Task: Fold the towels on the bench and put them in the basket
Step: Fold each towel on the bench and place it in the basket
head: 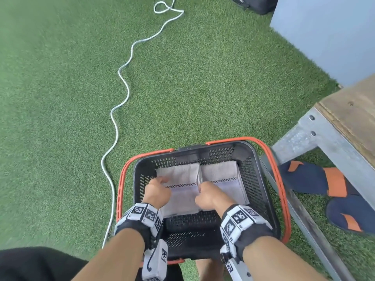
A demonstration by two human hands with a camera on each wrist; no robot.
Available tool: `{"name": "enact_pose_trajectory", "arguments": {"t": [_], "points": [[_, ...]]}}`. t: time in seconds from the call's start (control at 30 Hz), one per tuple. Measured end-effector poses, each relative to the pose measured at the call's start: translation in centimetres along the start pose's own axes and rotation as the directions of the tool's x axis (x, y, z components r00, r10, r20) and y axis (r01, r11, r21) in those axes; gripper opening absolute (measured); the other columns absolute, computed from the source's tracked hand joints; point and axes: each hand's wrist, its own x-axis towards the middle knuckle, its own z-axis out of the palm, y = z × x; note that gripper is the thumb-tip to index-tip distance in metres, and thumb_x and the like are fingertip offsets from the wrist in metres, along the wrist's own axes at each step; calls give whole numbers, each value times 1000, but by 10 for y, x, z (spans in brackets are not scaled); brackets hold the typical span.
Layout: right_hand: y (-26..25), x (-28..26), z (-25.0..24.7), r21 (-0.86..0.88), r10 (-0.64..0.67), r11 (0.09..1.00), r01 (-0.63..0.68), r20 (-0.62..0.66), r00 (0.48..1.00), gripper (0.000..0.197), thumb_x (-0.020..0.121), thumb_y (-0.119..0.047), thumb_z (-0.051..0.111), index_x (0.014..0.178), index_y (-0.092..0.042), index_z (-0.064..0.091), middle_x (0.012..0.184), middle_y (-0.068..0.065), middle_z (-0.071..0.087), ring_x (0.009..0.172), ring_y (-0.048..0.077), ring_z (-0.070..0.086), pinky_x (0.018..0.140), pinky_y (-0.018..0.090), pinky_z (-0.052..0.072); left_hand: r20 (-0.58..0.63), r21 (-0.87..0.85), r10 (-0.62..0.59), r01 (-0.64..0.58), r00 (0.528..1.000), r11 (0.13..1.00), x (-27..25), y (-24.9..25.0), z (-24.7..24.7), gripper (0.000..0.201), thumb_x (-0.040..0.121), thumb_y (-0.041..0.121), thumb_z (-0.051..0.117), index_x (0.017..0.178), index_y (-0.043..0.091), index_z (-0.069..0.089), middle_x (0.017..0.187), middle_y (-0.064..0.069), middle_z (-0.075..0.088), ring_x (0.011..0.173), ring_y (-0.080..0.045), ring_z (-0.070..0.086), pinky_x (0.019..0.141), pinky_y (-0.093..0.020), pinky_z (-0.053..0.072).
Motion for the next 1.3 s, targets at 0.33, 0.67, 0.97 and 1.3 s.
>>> {"name": "enact_pose_trajectory", "arguments": {"t": [0.33,0.67,0.97,1.3], "points": [[1,3,12,-104,56,994,-44,119,991,49,99,-21,43,147,-13,46,149,9,49,131,30,51,102,37,43,-97,50,-99,105,990,993,2,6,1,40,93,0,53,133,-2,56,121,-13,63,94,-22,59,64,-20,46],[-8,-13,-3,58,-29,998,32,-57,998,27,93,-15,44,116,-9,57,114,8,59,98,24,58,85,38,47,-135,119,-25,42,991,992,-28,31,-7,47,88,15,53,133,4,57,143,-23,46,118,-31,59,99,-38,53],[-51,-116,-77,39,-178,978,206,-367,913,14,76,-16,46,63,-20,43,63,2,41,55,21,40,53,28,31,-162,-102,265,-283,951,954,-111,115,-47,13,86,16,60,82,16,73,81,-5,72,71,-20,65,58,-20,45],[-34,-277,-120,-61,-213,970,235,-677,705,23,87,-12,53,93,-12,75,98,4,75,91,24,71,87,40,58,-215,-142,528,-561,822,815,-248,175,-77,17,94,23,58,90,11,69,75,-1,63,62,-14,54,61,-24,48]]}}
